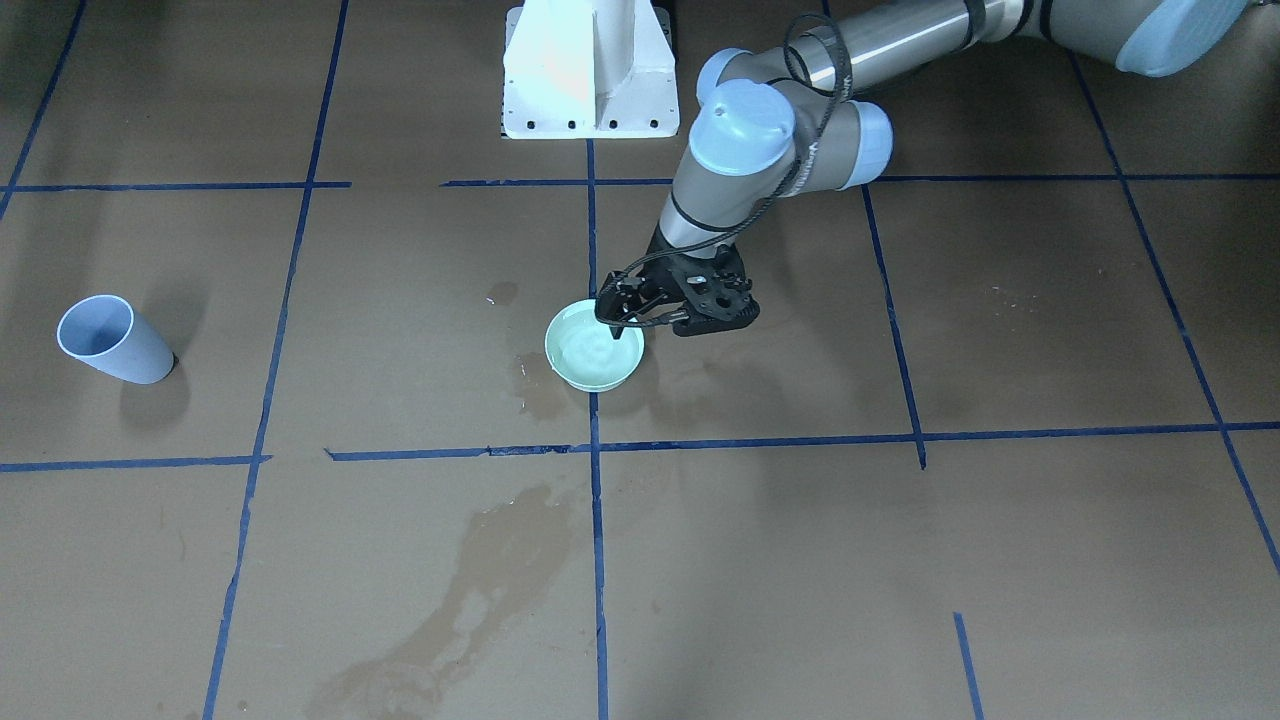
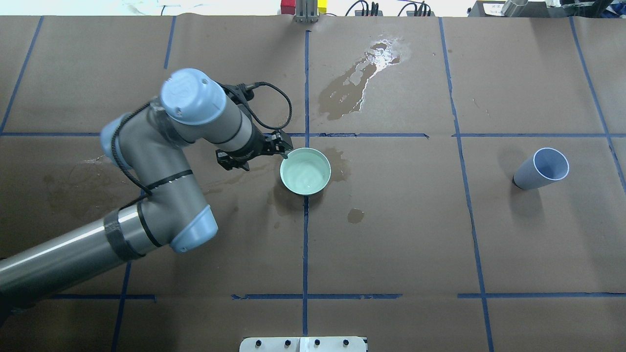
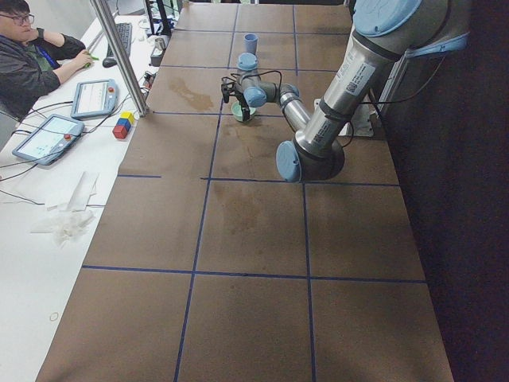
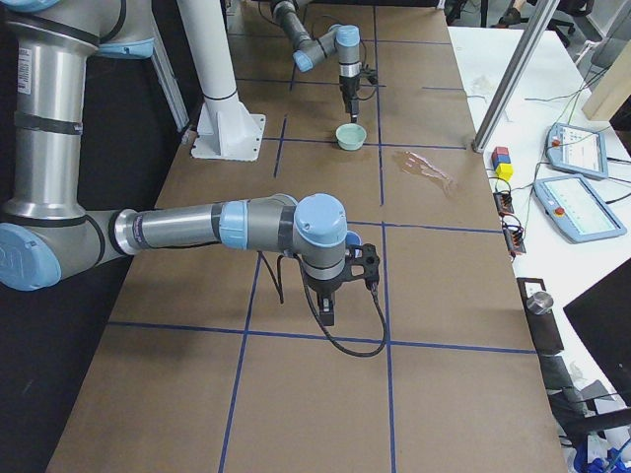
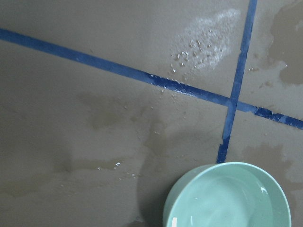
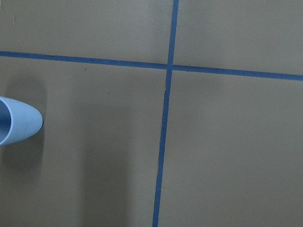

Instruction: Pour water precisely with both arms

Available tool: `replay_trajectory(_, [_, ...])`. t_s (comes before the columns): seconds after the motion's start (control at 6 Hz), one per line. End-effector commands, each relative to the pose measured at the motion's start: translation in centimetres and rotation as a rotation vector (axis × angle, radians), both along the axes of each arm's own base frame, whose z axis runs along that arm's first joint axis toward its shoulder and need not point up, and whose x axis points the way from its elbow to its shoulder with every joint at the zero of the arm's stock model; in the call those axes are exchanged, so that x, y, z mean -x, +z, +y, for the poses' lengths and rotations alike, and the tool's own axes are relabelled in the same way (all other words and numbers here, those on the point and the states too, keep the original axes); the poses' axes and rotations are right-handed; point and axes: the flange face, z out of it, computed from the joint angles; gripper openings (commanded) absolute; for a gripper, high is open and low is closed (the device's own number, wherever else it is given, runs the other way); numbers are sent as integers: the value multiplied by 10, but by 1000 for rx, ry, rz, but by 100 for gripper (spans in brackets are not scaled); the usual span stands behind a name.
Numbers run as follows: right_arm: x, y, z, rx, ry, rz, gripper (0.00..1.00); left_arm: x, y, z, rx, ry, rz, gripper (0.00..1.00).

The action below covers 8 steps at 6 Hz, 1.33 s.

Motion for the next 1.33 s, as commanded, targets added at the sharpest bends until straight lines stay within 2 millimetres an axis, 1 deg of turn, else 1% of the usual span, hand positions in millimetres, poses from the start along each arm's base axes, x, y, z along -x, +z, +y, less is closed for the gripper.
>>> replay_trajectory(0.0, [0, 2, 1, 10, 3, -1, 100, -19, 5, 7, 9, 0, -20, 92])
replay_trajectory(0.17, [0, 3, 2, 10, 2, -1, 100, -20, 6, 7, 10, 0, -22, 64])
replay_trajectory(0.33, [0, 3, 2, 10, 2, -1, 100, -21, 10, 6, 13, 0, -28, 29])
replay_trajectory(0.5, [0, 3, 2, 8, 1, 1, 100, -22, 12, 5, 14, 1, -32, 8])
replay_trajectory(1.17, [1, 6, 3, 15, -1, 0, 100, -22, 9, 6, 6, 8, -29, 4])
